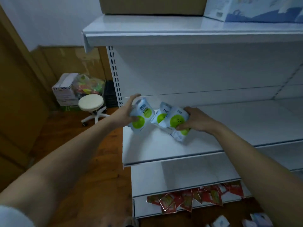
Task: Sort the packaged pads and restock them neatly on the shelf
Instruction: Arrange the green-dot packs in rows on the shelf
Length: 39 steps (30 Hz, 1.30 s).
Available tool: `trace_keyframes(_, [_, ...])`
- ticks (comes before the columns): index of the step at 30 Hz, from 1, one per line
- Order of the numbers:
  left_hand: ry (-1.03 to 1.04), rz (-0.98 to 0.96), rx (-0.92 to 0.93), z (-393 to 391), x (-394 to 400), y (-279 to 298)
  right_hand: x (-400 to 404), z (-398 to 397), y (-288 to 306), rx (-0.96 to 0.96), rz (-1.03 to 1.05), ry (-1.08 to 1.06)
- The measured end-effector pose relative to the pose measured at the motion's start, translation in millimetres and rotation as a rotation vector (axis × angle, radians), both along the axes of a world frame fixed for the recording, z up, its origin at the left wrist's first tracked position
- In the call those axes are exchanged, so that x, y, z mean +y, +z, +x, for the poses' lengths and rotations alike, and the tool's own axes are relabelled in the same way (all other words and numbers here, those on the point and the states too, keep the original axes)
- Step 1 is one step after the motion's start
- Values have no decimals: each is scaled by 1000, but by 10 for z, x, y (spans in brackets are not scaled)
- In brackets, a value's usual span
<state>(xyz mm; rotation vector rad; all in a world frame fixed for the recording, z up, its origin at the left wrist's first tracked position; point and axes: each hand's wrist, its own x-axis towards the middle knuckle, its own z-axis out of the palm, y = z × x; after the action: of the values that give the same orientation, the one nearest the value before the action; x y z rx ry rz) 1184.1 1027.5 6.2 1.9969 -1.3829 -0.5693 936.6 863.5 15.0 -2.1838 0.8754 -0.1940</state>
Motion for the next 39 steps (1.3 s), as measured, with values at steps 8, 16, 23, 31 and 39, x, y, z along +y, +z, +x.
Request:
trace_keyframes(8, [-60, 124, -305, 682, -532, -148, -409, 549, -79, 120, -69, 44])
trace_keyframes(16, [146, -41, -316, 710, -618, -546, -396, 589, -105, 164, -121, 53])
trace_keyframes(23, [230, 12, -542, 591, -513, -650, -239, 398, -193, 177, -162, 57])
trace_keyframes(31, [254, 1, -599, 647, -631, -396, -199, 337, -115, 130, -224, 41])
trace_keyframes(39, [-281, 1, -317, -4, -635, -184, -120, 448, -269, 100, -258, 91])
